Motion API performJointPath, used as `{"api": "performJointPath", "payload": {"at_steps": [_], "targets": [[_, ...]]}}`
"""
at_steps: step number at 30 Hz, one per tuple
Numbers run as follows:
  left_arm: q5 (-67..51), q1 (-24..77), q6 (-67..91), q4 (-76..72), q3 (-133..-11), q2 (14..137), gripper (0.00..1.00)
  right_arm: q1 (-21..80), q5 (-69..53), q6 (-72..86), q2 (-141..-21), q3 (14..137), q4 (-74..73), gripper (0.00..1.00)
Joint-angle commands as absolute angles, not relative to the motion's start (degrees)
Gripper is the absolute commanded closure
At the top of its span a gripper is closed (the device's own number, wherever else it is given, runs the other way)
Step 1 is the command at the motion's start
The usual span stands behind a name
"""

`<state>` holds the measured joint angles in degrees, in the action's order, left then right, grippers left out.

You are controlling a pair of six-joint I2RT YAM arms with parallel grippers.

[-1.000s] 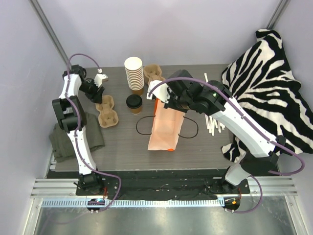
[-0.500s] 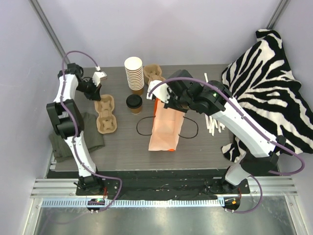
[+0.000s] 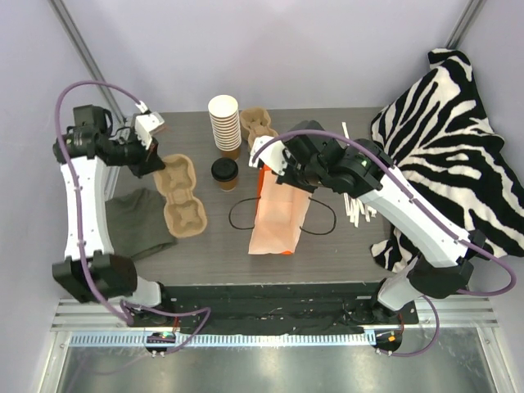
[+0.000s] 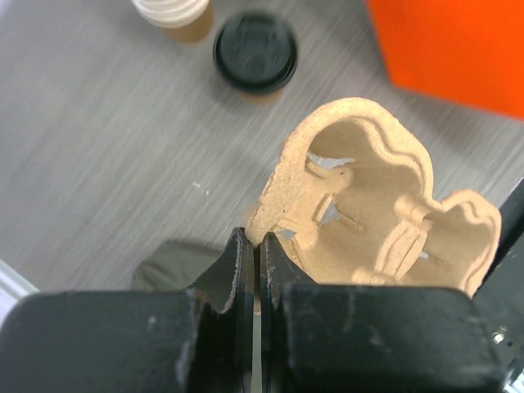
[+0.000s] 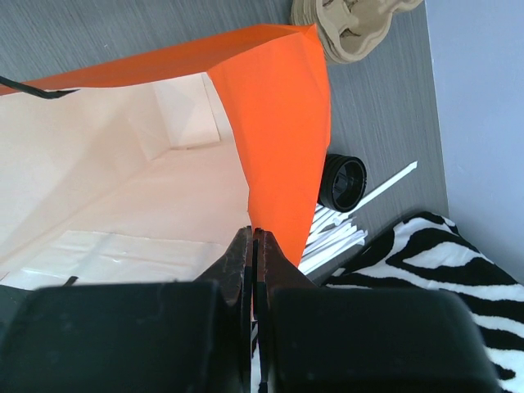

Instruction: Pack the takeout coffee

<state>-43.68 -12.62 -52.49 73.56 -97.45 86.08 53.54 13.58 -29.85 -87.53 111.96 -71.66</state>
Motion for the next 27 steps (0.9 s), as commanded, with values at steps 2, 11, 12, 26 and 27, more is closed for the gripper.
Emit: {"api": "performJointPath", "payload": {"at_steps": [2, 11, 12, 26, 27], "targets": [[-49.66, -9.94, -37.11, 69.27, -96.6, 70.36, 1.0, 53.88, 12.31, -28.21, -85.87, 111.62, -68.64, 0.99], [-46.23, -0.44, -21.01, 49.39, -90.61, 52.12, 1.0, 53.88, 11.43, -26.72, -87.1, 113.81, -68.55, 0.99], [-46.93, -0.53, -21.7, 49.39, -91.57, 51.77, 1.0, 53.88, 11.16, -26.46, -87.71, 114.17, -68.64, 0.99], [-46.93, -0.61, -10.99, 38.42, -96.67, 52.73, 1.0, 52.3, 11.78, -23.56, -91.93, 115.84, -68.29, 0.99], [-47.11, -0.53, -10.9, 37.97, -97.2, 53.6, 1.0, 51.77, 11.6, -23.21, -92.19, 116.1, -68.29, 0.99]]}}
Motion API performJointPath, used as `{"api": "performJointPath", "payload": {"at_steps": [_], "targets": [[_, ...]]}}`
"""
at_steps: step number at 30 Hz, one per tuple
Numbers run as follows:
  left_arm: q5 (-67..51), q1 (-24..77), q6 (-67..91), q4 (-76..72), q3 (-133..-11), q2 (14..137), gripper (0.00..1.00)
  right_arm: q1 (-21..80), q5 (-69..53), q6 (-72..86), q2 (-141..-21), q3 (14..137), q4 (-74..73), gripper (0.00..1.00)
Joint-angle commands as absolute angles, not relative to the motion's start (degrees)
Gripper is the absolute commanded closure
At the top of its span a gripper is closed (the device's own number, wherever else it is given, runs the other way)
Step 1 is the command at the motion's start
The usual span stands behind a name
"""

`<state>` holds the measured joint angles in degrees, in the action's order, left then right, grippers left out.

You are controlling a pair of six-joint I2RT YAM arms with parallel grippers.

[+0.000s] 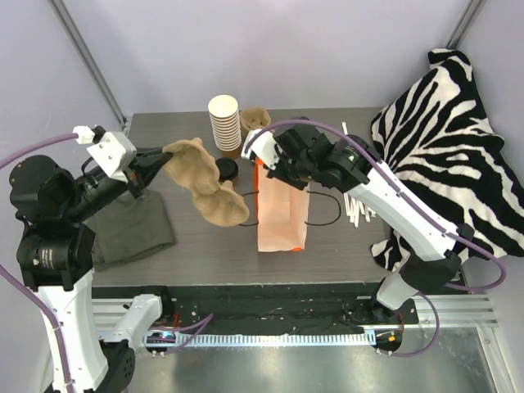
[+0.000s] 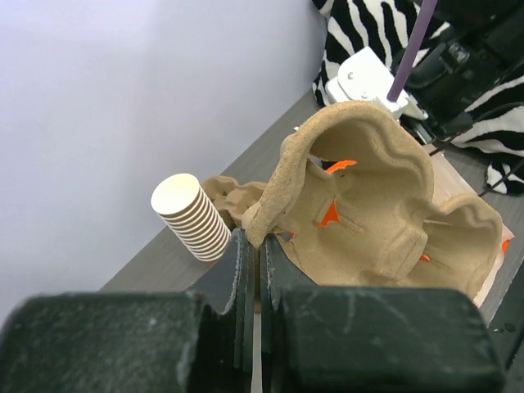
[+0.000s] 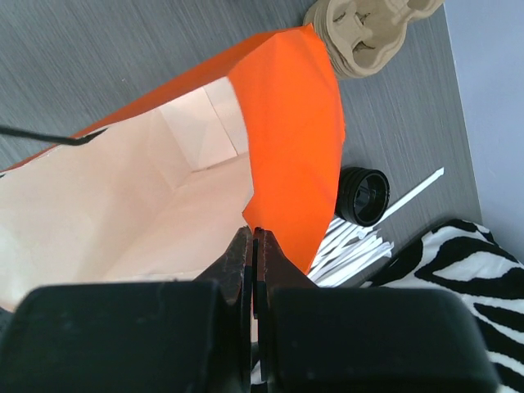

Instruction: Pack the takeout coffee

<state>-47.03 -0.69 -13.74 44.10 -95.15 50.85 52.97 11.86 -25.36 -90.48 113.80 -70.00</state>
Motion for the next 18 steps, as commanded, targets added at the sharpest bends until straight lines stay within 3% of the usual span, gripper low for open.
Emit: {"api": "performJointPath", "payload": {"at_steps": [1, 7, 12, 18], "targets": [[-47.11, 1.21, -10.55, 37.45, -97.56, 54.14, 1.0, 51.42, 11.51, -23.03, -92.55, 116.36, -68.29, 0.99], [-41.41, 7.63, -15.11, 36.91, -95.72, 57.22, 1.0, 47.48, 9.76, -21.27, -96.06, 119.88, -68.73, 0.99], [-24.99, 20.89, -21.69, 33.32, -93.7, 57.83, 1.0, 43.6, 6.07, -20.22, -98.43, 122.51, -69.43, 0.99], [-20.65, 27.15, -22.41, 27.07, -95.88, 58.97, 1.0, 43.51, 5.01, -19.95, -98.7, 124.45, -69.7, 0.99]]}}
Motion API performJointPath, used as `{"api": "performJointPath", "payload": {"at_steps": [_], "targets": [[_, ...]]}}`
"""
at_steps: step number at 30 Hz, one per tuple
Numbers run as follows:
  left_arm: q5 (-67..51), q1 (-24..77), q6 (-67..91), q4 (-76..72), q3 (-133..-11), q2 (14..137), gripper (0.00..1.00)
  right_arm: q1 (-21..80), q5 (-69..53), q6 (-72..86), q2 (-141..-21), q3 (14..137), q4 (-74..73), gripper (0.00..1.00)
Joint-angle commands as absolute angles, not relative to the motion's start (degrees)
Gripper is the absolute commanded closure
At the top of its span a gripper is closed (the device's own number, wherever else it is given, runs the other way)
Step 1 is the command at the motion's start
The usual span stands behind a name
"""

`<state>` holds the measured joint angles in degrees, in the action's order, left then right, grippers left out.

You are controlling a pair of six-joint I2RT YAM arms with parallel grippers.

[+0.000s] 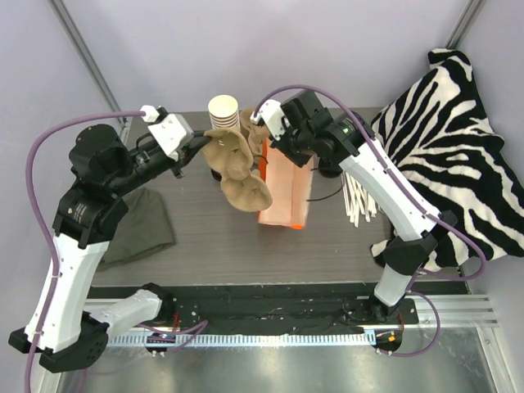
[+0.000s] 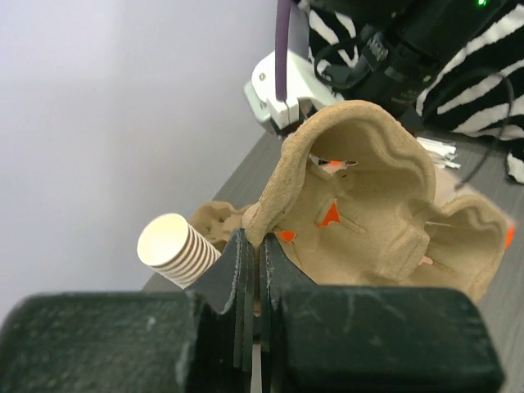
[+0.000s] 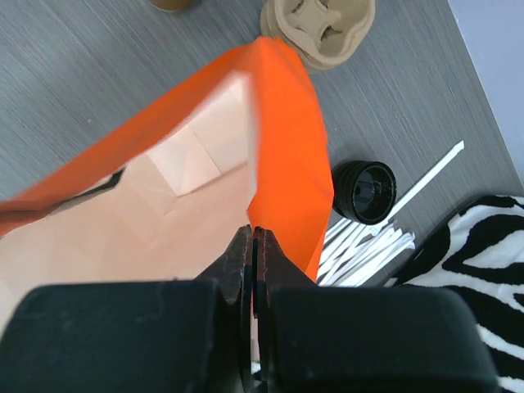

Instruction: Pack the takeout coffee

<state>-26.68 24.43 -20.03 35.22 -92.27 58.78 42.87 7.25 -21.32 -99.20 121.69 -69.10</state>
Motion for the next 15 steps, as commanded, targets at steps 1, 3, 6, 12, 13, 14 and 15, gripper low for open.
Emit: {"api": "performJointPath", "payload": {"at_steps": [1, 3, 6, 12, 13, 14, 15], "targets": [[-20.39, 27.16, -22.24, 26.72, -98.15, 59.24, 1.0, 43.51, 5.27, -20.04, -98.35, 124.02, -69.7, 0.99], [-20.56, 27.16, -21.98, 26.63, -101.23, 60.64, 1.0, 43.51, 5.71, -20.3, -98.0, 123.4, -69.52, 0.99], [-23.72, 27.16, -20.4, 30.31, -108.26, 63.1, 1.0, 43.51, 6.15, -20.3, -97.65, 122.7, -69.43, 0.99], [-23.82, 29.34, -21.44, 34.8, -111.01, 64.6, 1.0, 43.51, 5.45, -19.51, -97.91, 123.49, -69.35, 0.99], [-22.86, 30.75, -21.71, 34.8, -110.48, 64.86, 1.0, 43.51, 5.36, -19.25, -98.08, 123.4, -69.35, 0.99], [-18.76, 32.5, -23.97, 34.8, -109.87, 64.95, 1.0, 43.51, 5.36, -19.16, -98.17, 123.31, -69.35, 0.99], [-16.2, 37.48, -26.43, 34.72, -109.08, 64.78, 1.0, 43.51, 5.45, -18.9, -98.17, 123.14, -69.26, 0.99]]}}
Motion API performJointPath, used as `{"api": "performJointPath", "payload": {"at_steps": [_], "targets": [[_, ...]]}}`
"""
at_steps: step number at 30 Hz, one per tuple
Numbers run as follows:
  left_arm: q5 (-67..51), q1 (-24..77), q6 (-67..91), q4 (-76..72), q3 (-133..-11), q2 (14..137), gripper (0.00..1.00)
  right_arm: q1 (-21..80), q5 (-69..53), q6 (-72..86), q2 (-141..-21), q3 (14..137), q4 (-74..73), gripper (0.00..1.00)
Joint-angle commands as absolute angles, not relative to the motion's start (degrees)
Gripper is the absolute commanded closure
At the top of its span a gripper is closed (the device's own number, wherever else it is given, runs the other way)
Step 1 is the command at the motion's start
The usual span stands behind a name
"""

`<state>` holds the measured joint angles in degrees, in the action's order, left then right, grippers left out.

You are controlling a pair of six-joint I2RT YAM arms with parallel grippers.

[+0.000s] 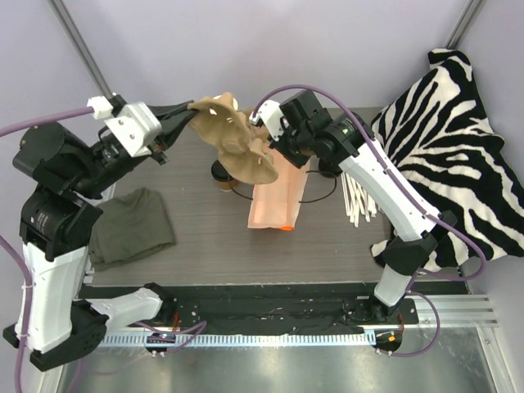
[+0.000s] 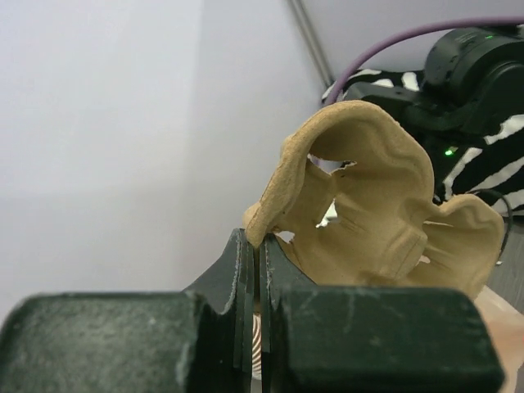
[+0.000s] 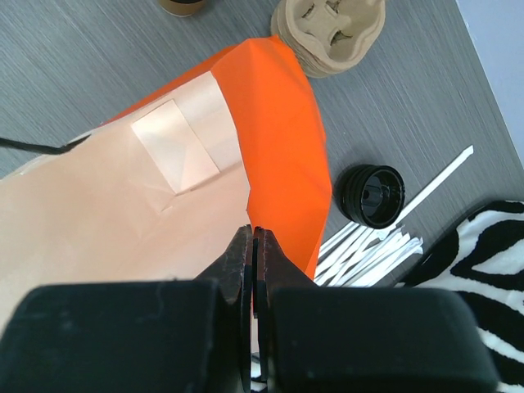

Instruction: Pack the takeout coffee

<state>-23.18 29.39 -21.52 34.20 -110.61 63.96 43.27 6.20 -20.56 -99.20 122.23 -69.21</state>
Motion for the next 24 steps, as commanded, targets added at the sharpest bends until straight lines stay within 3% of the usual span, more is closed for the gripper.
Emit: {"api": "performJointPath", "payload": {"at_steps": [1, 8, 24], "targets": [[-12.78, 40.4, -28.89, 34.28, -106.64, 64.51, 1.0, 43.51, 5.36, -18.55, -98.17, 122.87, -69.17, 0.99], [15.97, 70.18, -60.0, 16.55, -83.44, 57.75, 1.0, 43.51, 4.22, -18.11, -97.74, 122.7, -69.17, 0.99], [22.06, 71.72, -64.87, 7.28, -71.1, 57.22, 1.0, 43.51, -4.92, -19.16, -93.43, 120.67, -71.1, 0.99]]}}
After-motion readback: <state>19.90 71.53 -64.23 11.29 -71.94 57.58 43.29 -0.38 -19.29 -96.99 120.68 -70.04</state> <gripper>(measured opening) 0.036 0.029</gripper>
